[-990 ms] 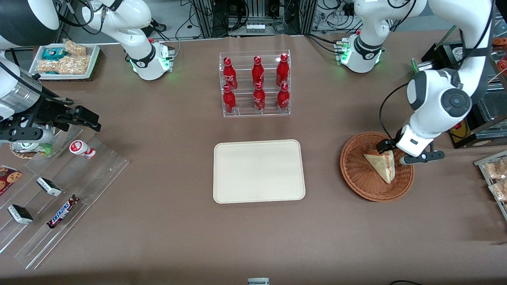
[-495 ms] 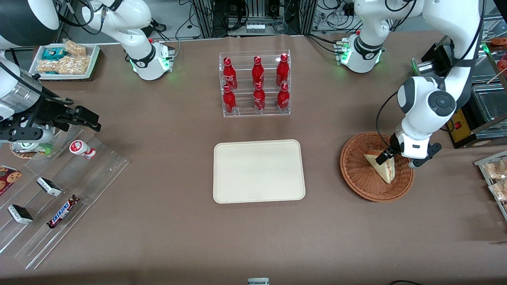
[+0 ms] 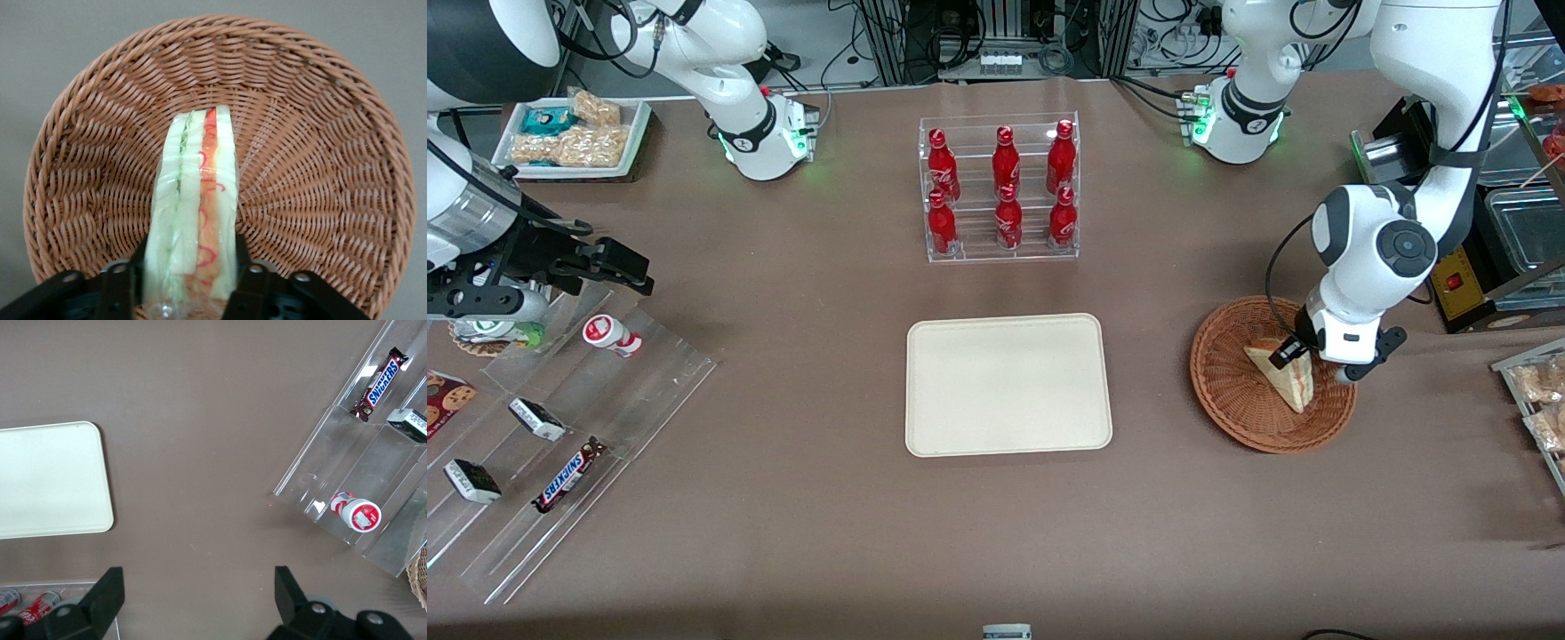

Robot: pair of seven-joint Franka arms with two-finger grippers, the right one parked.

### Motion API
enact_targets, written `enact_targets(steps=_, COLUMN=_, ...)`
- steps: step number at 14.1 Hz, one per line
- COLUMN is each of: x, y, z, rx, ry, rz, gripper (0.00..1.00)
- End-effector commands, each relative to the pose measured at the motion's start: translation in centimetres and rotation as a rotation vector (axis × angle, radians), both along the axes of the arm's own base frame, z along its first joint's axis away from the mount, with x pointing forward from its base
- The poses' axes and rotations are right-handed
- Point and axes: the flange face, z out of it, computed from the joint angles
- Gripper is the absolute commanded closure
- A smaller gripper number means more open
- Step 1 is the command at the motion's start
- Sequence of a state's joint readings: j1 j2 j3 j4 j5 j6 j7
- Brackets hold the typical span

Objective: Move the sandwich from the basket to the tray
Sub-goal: 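Close the left gripper on the wrapped sandwich, then lift the sandwich and carry it over the cream tray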

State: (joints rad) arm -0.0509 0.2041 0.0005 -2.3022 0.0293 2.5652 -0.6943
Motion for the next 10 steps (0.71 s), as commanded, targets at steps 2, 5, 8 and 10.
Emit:
enact_targets(steps=2, x=2.7, y=-2.0, z=5.0, rx=0.012, ry=0.06, rz=-0.082, gripper=0.95)
enact_targets(steps=5, x=4.2, y=-8.7, z=8.7, rx=0.011, ry=0.092, rz=-0.141, gripper=0.95)
enact_targets(steps=8, x=4.5, y=-17.0, z=9.3, rx=0.002, ry=0.058, rz=-0.248, gripper=0.94)
enact_targets(steps=10, x=5.3, y=-23.4, z=9.2, rx=-0.004, ry=0.03, rz=-0.339, gripper=0.94)
